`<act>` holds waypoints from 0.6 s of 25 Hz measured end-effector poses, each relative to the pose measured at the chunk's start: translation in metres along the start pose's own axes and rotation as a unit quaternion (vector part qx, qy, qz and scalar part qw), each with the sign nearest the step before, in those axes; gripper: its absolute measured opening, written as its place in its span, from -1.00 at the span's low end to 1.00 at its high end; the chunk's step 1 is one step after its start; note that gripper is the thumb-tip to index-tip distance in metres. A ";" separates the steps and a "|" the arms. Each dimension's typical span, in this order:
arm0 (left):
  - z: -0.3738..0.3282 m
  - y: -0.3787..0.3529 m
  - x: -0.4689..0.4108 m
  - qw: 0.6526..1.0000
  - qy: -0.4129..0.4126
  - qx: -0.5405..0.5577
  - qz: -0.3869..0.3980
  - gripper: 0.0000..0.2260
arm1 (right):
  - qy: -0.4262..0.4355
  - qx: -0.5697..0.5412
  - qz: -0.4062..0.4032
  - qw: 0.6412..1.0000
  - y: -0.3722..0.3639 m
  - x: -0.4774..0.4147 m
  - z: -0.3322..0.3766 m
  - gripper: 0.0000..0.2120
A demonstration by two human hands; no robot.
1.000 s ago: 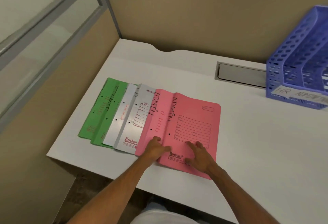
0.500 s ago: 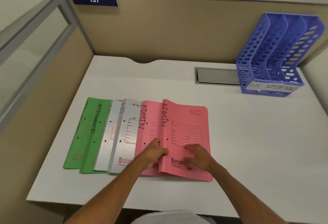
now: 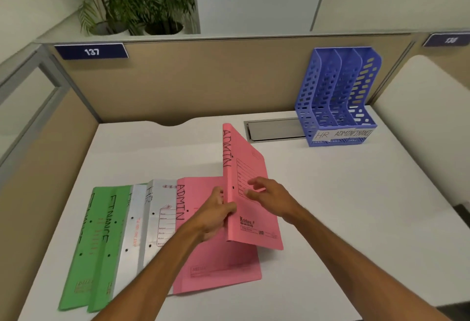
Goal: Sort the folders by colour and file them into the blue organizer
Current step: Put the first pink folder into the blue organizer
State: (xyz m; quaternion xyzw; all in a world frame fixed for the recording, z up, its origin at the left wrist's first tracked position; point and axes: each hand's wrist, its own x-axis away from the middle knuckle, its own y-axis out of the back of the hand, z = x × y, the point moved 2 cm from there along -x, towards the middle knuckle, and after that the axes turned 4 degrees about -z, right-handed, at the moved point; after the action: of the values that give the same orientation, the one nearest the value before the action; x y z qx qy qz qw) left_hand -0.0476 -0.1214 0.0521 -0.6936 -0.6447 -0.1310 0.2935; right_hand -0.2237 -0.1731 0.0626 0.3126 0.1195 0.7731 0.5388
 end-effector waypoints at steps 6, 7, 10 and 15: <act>-0.042 -0.083 -0.021 0.973 -0.151 -0.170 -0.041 -0.62 | 0.036 -0.075 -0.005 0.997 0.064 -0.010 0.020 -0.52; -0.046 -0.102 -0.027 0.962 -0.180 -0.197 -0.053 -0.61 | 0.041 -0.081 -0.011 0.996 0.080 -0.013 0.020 -0.51; -0.050 -0.159 -0.045 0.929 -0.250 -0.255 -0.096 -0.58 | 0.056 -0.087 -0.038 0.994 0.131 -0.019 0.014 -0.56; -0.050 -0.259 -0.082 0.917 -0.304 -0.217 -0.139 -0.44 | 0.121 -0.060 -0.067 0.989 0.232 -0.028 -0.013 -0.67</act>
State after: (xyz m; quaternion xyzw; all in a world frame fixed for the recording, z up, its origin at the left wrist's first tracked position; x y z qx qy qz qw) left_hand -0.3005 -0.2187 0.1077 -0.6500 -0.7484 -0.0904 -0.0959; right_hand -0.4010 -0.2867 0.1637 0.1752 0.1574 0.7733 0.5887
